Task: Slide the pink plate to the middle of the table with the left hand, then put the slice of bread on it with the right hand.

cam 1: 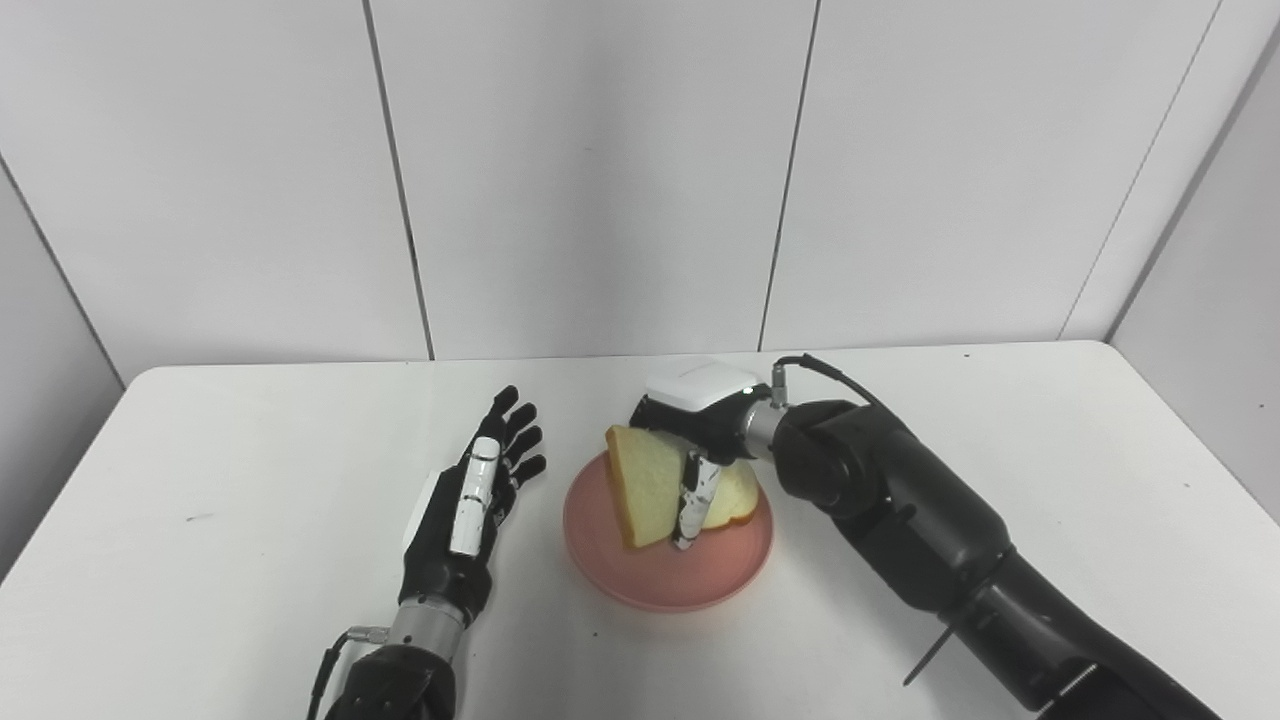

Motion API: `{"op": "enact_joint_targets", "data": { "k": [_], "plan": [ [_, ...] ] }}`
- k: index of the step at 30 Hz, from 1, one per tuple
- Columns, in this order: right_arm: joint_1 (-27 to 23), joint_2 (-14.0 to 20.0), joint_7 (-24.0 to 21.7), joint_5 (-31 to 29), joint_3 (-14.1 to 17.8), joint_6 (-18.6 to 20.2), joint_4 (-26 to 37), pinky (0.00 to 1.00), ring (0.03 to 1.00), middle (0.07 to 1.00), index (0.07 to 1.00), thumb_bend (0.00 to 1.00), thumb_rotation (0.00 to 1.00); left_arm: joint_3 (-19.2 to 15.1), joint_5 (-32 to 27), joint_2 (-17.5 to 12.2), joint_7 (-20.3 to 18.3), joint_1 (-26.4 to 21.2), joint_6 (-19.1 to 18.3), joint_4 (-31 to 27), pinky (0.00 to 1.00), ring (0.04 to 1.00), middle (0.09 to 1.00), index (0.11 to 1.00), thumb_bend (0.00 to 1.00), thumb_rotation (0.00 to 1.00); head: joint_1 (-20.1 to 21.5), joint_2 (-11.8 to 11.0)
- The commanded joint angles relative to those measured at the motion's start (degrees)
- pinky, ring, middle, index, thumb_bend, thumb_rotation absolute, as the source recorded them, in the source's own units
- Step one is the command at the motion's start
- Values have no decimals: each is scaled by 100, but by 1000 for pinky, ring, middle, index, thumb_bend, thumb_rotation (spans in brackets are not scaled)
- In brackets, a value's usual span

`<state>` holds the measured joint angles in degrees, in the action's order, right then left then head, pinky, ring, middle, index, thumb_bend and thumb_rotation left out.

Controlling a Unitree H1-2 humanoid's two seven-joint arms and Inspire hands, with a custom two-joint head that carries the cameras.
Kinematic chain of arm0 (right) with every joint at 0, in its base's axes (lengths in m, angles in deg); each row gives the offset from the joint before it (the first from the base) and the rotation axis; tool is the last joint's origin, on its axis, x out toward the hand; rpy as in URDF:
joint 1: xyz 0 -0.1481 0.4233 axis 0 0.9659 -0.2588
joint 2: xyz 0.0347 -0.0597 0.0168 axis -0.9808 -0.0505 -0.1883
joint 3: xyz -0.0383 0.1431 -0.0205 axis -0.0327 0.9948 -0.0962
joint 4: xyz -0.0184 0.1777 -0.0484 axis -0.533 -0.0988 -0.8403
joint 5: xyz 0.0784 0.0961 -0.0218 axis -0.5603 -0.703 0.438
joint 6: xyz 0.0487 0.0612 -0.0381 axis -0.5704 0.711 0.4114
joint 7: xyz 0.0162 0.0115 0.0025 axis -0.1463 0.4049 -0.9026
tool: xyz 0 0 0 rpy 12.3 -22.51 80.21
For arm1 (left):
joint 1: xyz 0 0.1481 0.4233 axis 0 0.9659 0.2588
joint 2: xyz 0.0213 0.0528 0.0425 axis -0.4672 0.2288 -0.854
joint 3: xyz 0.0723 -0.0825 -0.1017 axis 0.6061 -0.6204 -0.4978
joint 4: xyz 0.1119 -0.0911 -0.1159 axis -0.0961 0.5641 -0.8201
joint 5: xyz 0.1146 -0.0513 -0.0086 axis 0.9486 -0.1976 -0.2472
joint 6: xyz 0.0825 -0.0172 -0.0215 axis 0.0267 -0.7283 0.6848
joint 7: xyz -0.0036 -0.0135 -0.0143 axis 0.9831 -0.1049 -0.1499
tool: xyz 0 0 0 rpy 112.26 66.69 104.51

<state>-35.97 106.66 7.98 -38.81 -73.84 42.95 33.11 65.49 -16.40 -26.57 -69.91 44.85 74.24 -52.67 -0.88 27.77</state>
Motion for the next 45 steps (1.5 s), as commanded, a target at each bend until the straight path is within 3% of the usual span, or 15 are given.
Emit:
{"op": "enact_joint_targets", "data": {
  "k": [1, 2, 4, 6, 7, 10, 14, 19, 27, 36, 39, 41, 42, 44, 45],
  "plan": [
    [-236, 17, -163, -93, 86, 105, 253, 439, 470, 499, 509, 523, 0, -2, -40, 61, 0, -216, 45, -242, 897, 939, 951, 945, 562, 1000, -5, 5],
    [-224, 14, -242, -115, 101, 152, 300, 459, 527, 586, 656, 745, 84, -3, -36, 69, 13, -212, 15, -270, 889, 937, 948, 943, 560, 1000, 0, 23],
    [-212, 25, -397, -132, 118, 240, 411, 451, 532, 605, 717, 823, 117, -8, -40, 77, 21, -207, -1, -292, 886, 935, 947, 942, 559, 1000, 0, 31],
    [-213, 60, -547, -167, 138, 310, 564, 485, 609, 688, 820, 904, 196, -2, -41, 55, -3, -207, 22, -286, 890, 938, 949, 943, 559, 1000, 7, 40],
    [-213, 75, -597, -184, 153, 327, 629, 589, 730, 795, 860, 937, 224, 4, -36, 39, -17, -207, 30, -285, 895, 940, 950, 945, 560, 1000, 7, 40],
    [-244, 138, -782, -204, 186, 372, 862, 807, 933, 964, 953, 994, 318, 8, -24, 29, -18, -202, 58, -281, 901, 939, 950, 946, 563, 1000, 7, 40],
    [-272, 161, -976, -76, 183, 540, 1110, 912, 991, 997, 995, 1000, 383, 8, -5, 37, 7, -190, 36, -321, 903, 935, 946, 943, 566, 1000, 18, 48],
    [-256, 229, -973, 80, 143, 424, 1276, 989, 1000, 1000, 1000, 1000, 437, -20, -85, 46, -17, -187, 21, -351, 899, 936, 953, 954, 556, 1000, 31, 51],
    [-246, 286, -1166, 114, 338, 633, 1727, 1000, 1000, 1000, 1000, 1000, 402, -8, -61, -8, -54, -197, 110, -306, 903, 938, 957, 960, 558, 1000, 47, 15],
    [-271, 349, -1294, 137, 805, 938, 2326, 1000, 1000, 1000, 1000, 1000, 386, -43, -115, 16, -62, -176, 63, -342, 910, 934, 955, 956, 564, 1000, 95, -66],
    [-99, 328, -1087, -244, 1200, 1011, 2467, 997, 1000, 1000, 1000, 1000, 409, -26, -102, -8, -91, -179, 104, -346, 928, 944, 962, 964, 565, 1000, 120, -123],
    [207, 208, -802, -639, 1624, 1106, 2547, 872, 983, 1000, 1000, 1000, 433, -26, -119, -14, -112, -170, 114, -348, 934, 949, 967, 970, 562, 1000, 109, -186],
    [357, 157, -677, -794, 1791, 1147, 2571, 861, 982, 1000, 1000, 1000, 437, -30, -126, -16, -120, -162, 125, -344, 934, 949, 967, 970, 562, 1000, 104, -224],
    [619, 72, -460, -911, 2001, 1300, 2634, 827, 984, 1000, 1000, 1000, 484, -33, -124, -19, -127, -146, 167, -331, 932, 948, 965, 967, 562, 1000, 95, -285],
    [732, 36, -365, -919, 2069, 1402, 2674, 795, 967, 1000, 1000, 990, 571, -30, -121, -23, -127, -139, 191, -323, 923, 946, 965, 965, 563, 1000, 95, -285]
  ]
}}
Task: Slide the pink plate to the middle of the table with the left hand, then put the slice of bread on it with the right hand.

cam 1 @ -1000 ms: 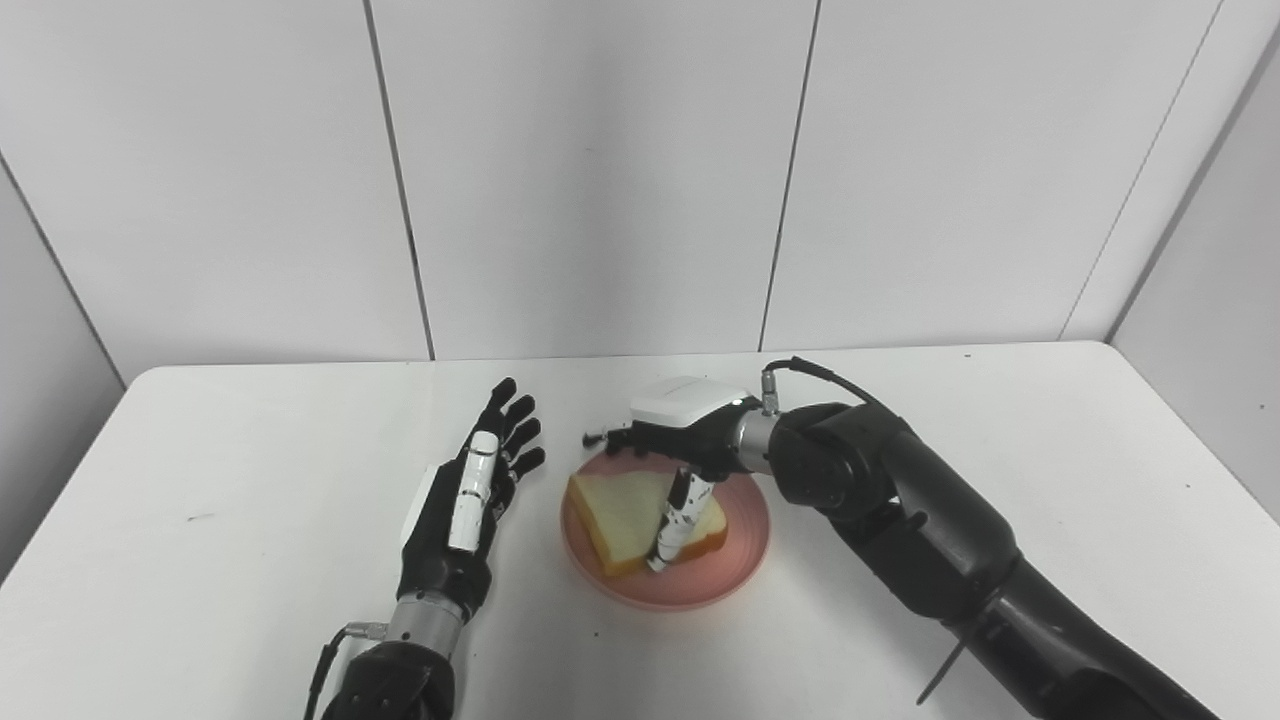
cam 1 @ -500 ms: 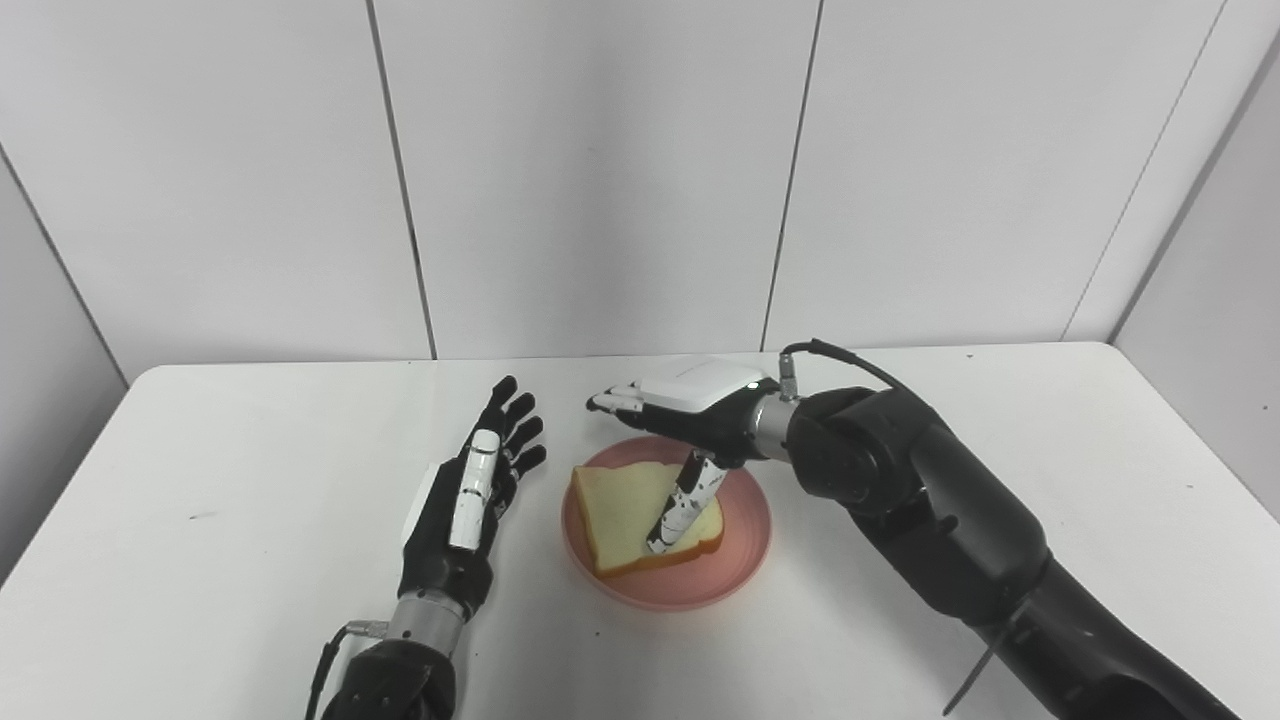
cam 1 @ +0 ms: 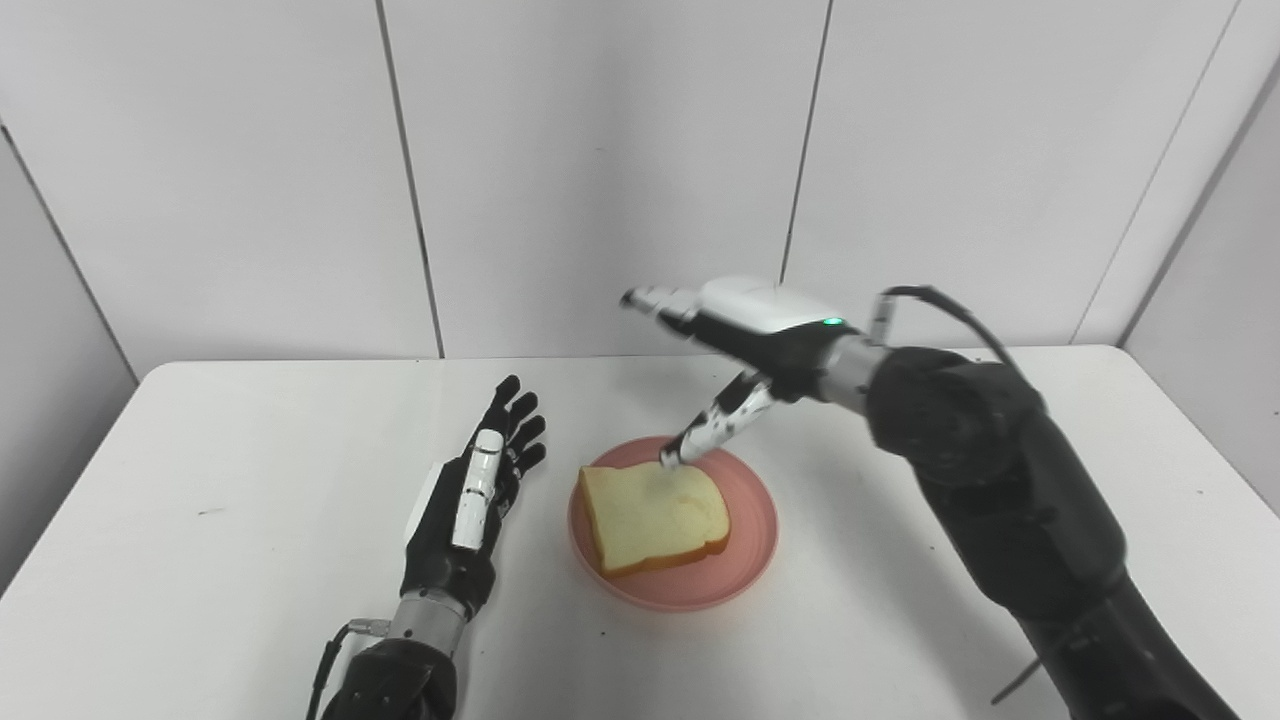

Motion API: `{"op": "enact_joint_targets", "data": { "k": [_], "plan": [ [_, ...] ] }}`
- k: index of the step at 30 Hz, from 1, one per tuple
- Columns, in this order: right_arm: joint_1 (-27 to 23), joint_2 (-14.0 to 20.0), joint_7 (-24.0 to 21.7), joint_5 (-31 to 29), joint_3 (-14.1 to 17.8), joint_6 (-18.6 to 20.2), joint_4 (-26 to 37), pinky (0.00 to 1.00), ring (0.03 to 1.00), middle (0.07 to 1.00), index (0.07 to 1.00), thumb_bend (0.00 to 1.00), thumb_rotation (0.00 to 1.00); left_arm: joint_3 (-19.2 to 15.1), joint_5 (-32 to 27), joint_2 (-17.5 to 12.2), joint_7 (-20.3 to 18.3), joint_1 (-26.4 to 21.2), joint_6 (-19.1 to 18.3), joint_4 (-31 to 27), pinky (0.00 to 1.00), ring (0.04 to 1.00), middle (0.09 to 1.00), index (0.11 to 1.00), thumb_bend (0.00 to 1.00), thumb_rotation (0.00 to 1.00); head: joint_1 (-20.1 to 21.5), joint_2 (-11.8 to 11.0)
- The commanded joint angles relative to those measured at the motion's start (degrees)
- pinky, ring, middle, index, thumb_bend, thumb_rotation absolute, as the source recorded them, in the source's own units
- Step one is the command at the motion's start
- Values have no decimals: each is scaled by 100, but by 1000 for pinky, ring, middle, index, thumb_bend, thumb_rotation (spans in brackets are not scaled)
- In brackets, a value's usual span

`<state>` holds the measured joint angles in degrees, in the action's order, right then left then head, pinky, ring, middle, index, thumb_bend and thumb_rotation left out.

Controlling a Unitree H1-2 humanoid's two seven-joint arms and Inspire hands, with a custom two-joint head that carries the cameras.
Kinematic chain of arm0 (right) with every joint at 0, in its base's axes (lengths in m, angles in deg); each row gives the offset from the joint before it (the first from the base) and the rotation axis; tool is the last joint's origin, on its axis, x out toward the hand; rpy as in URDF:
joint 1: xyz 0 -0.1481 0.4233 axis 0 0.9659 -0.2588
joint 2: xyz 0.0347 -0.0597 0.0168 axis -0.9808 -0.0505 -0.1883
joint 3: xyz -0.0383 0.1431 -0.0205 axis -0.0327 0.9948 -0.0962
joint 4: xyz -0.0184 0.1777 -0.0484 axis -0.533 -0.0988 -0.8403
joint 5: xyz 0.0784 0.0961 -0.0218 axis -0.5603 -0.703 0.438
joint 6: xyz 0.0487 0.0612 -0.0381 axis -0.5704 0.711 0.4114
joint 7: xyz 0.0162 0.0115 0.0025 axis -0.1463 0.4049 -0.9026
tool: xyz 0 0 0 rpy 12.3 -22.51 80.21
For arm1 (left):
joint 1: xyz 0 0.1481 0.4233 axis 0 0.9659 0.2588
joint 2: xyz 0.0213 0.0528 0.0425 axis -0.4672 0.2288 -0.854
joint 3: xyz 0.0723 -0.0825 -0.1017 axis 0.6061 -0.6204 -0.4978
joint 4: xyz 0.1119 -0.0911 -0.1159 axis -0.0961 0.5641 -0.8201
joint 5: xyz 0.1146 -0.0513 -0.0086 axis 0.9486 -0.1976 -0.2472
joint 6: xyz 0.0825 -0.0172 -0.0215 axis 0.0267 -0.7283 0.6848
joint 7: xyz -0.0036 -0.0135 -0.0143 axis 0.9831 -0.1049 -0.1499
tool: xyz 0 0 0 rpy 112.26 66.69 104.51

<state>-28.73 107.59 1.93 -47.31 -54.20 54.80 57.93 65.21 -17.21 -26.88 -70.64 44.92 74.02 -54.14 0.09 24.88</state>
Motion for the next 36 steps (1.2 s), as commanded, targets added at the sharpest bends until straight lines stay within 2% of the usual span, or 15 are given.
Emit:
{"op": "enact_joint_targets", "data": {
  "k": [1, 5, 7, 8, 10, 11, 13, 15, 18, 20, 24, 36],
  "plan": [
    [131, -112, 360, -111, 187, 307, 223, 784, 960, 1000, 1000, 987, 600, -5, -37, 7, -45, -139, 249, -163, 920, 945, 965, 965, 563, 1000, 2, -41],
    [650, -372, 833, -604, 596, 494, 235, 881, 993, 1000, 1000, 923, 835, 1, -24, -27, -54, -128, 318, -138, 914, 945, 964, 965, 555, 1000, 39, -147],
    [905, -543, 1055, -805, 753, 616, 276, 900, 999, 1000, 1000, 916, 965, -4, -60, -55, -97, -127, 351, -118, 926, 955, 971, 973, 551, 1000, 40, -186],
    [1062, -685, 1217, -929, 852, 646, 326, 914, 1000, 1000, 1000, 900, 982, -11, -67, -58, -99, -120, 341, -122, 931, 957, 972, 975, 551, 1000, 40, -186],
    [1297, -894, 1554, -1169, 996, 496, 343, 980, 1000, 1000, 1000, 739, 997, -16, -41, -54, -67, -100, 307, -145, 930, 952, 967, 969, 556, 1000, 44, -222],
    [1437, -1078, 1813, -1365, 1138, 361, 292, 990, 1000, 1000, 1000, 706, 999, -7, -11, -57, -51, -84, 294, -167, 929, 951, 966, 968, 557, 1000, 47, -241],
    [1621, -1381, 2215, -1704, 1365, 246, 207, 998, 1000, 1000, 1000, 693, 1000, 9, 23, -64, -37, -65, 281, -198, 932, 949, 964, 967, 556, 1000, 55, -265],
    [1733, -1677, 2555, -2071, 1589, 258, 152, 1000, 1000, 1000, 1000, 725, 1000, 22, 53, -77, -35, -56, 273, -212, 939, 950, 967, 970, 555, 1000, 55, -265],
    [1857, -2122, 2934, -2809, 1963, 122, 32, 1000, 1000, 1000, 1000, 663, 1000, 19, 65, -100, -53, -43, 291, -198, 948, 951, 969, 975, 577, 1000, 41, -285],
    [1924, -2183, 3133, -2930, 1990, -185, -78, 1000, 1000, 1000, 1000, 602, 1000, 8, 46, -108, -66, -37, 305, -192, 953, 952, 970, 976, 577, 1000, 48, -283],
    [1929, -2210, 3466, -3131, 1994, -460, -204, 1000, 1000, 1000, 1000, 483, 1000, -31, -33, -147, -104, -63, 210, -176, 965, 955, 973, 982, 608, 1000, 68, -300],
    [1978, -2073, 3771, -3512, 1827, -602, -352, 1000, 1000, 1000, 1000, 395, 1000, -70, -84, -253, -132, -109, 283, -35, 998, 966, 982, 986, 632, 1000, 47, -261]
  ]
}}
